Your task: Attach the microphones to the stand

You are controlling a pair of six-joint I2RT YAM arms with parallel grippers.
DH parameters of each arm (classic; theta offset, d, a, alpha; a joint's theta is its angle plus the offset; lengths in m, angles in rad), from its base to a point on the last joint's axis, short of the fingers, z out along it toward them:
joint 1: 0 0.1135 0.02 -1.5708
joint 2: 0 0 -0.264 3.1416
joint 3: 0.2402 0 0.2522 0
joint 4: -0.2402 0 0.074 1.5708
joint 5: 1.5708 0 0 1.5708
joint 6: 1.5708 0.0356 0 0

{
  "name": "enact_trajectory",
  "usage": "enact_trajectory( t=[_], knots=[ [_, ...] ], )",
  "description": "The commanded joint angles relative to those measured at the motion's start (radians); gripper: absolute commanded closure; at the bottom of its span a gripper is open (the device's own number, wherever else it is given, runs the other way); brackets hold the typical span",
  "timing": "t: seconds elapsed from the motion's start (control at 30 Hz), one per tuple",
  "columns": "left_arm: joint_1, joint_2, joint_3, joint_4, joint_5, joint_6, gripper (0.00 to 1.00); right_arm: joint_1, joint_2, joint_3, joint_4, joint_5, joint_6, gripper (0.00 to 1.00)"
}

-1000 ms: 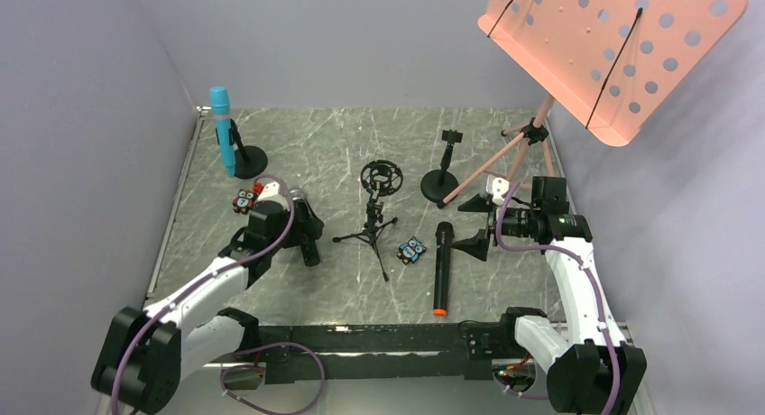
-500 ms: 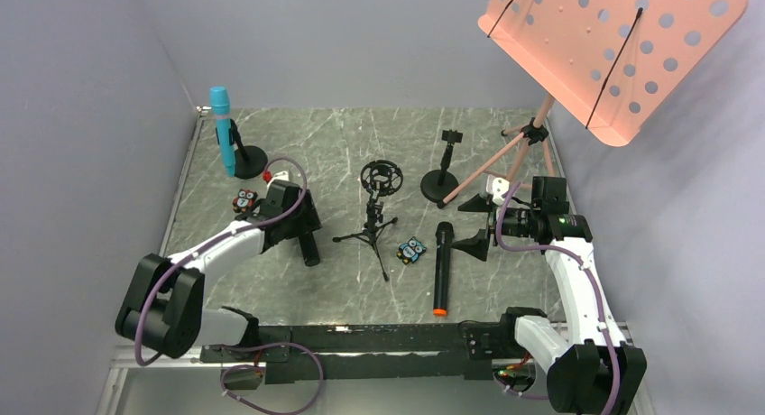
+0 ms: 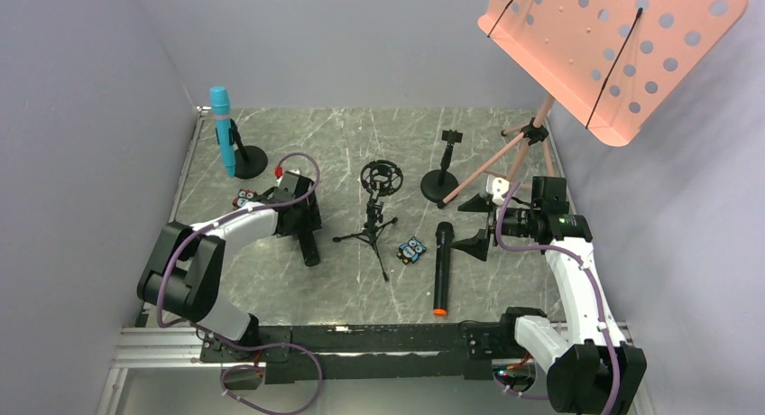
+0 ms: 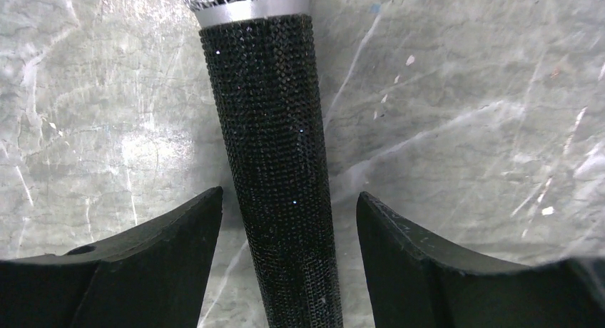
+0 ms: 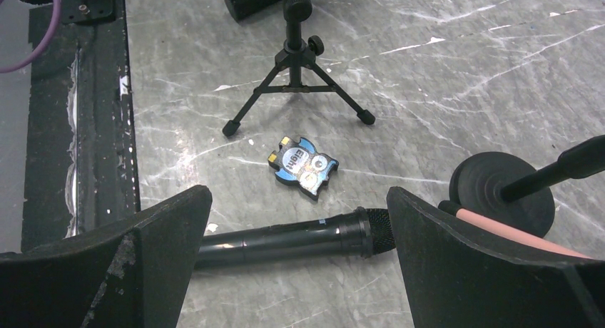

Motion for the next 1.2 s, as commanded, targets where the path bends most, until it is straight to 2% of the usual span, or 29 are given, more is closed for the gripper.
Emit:
enact_trajectory(
  t=[0.0,0.1,0.17,0.27,0.3,0.37,0.5,0.6,0.8,0.9,1.0,1.17],
  knots=[
    [-0.025,0.036,0.050,-0.044,-0.037,0.040,0.27,0.003,-0.003,0.017,0.022,-0.020,-0.021,0.00],
    [-0.036,0.069,0.073,-0.065,-0.050,0.053,0.28,0.003,-0.003,0.017,0.021,-0.021,-0.022,0.00],
    [-0.041,0.085,0.083,-0.073,-0.059,0.057,0.38,0.002,-0.003,0.018,0.019,-0.020,-0.024,0.00],
    [-0.047,0.097,0.092,-0.082,-0.067,0.057,0.40,0.003,-0.005,0.018,0.019,-0.022,-0.024,0.00],
    [-0.049,0.099,0.093,-0.084,-0.067,0.060,0.47,0.002,-0.004,0.018,0.018,-0.023,-0.025,0.00],
    [-0.051,0.096,0.094,-0.088,-0.072,0.062,0.52,0.003,-0.005,0.019,0.015,-0.024,-0.028,0.00],
    [-0.055,0.064,0.095,-0.096,-0.080,0.088,0.83,0.003,-0.008,0.020,0.012,-0.024,-0.032,0.00],
    [-0.075,-0.005,0.099,-0.110,-0.110,0.113,0.91,0.003,-0.009,0.020,0.010,-0.025,-0.032,0.00],
    [-0.121,-0.233,0.077,-0.089,-0.152,0.196,0.99,0.003,-0.009,0.024,0.006,-0.060,-0.022,0.00],
    [-0.123,-0.363,0.043,-0.054,-0.142,0.229,1.00,0.003,-0.007,0.026,0.001,-0.082,-0.018,0.00],
    [-0.123,-0.492,0.003,-0.006,-0.052,0.289,1.00,0.003,-0.005,0.031,-0.005,-0.105,-0.016,0.00],
    [-0.125,-0.701,-0.066,0.140,0.226,0.410,1.00,0.005,0.017,0.076,-0.045,-0.154,-0.018,0.00]
  ],
)
